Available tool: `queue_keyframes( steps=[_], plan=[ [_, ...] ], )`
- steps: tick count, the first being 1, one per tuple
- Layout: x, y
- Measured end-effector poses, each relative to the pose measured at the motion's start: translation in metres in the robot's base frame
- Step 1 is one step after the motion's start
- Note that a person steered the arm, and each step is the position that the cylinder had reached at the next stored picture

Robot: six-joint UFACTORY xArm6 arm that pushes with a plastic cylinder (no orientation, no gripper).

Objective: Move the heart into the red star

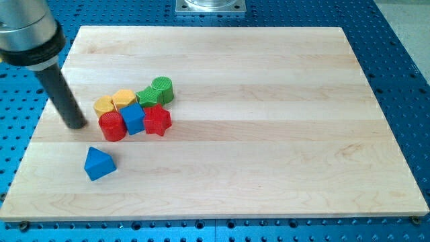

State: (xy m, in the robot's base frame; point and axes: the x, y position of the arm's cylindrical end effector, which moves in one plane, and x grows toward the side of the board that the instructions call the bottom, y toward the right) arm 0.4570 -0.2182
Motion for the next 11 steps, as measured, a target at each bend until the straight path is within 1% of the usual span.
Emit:
queue_keyframes(
  steps=[1,2,3,4,5,6,7,9,10,11],
  plan=[
    [-0.021,0.058],
    [-0.038,0.017],
    [-0.060,0.005],
    [-0.089,0.038],
    [-0.078,0.062],
    [-0.042,0.054],
    [-0.043,0.078],
    [-0.039,0.089],
    [-0.050,0.062],
    [-0.100,0.060]
  ],
)
